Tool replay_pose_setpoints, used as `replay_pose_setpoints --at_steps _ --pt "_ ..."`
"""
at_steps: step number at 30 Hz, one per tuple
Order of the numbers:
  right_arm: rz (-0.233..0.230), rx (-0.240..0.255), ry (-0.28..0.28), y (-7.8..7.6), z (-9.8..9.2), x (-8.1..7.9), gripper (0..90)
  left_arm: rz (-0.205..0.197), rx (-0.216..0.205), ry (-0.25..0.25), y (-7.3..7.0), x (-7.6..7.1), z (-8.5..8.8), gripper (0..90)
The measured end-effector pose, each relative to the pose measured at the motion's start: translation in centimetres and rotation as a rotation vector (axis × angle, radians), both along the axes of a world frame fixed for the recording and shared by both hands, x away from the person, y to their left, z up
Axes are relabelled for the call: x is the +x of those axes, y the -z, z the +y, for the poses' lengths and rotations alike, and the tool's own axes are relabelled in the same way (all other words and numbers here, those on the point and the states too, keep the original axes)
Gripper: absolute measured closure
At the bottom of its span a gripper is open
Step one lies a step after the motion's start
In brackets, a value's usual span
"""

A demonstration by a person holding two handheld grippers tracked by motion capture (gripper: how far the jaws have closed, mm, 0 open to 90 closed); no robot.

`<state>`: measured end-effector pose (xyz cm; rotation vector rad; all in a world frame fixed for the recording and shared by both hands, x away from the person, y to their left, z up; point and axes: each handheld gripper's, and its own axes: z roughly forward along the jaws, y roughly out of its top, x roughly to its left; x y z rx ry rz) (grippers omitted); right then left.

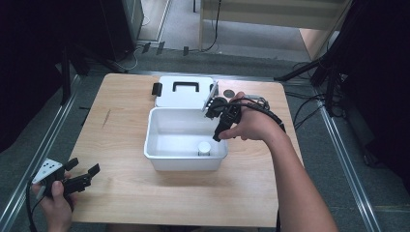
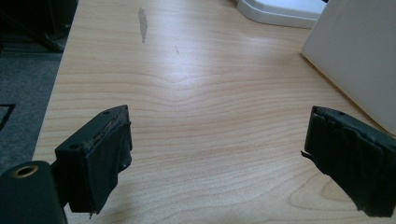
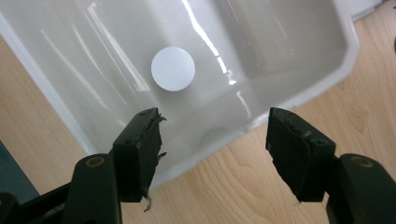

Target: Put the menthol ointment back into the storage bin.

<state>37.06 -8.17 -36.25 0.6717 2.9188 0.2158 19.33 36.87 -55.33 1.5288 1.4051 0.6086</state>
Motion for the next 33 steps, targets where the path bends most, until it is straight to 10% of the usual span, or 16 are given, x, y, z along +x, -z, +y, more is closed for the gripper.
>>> replay_pose_setpoints --at_steps 33 --pt "-0.038 0.056 0.212 2.3 -9.6 -1.4 24.5 0.002 0.003 0.000 0.0 0.0 0.0 8.2"
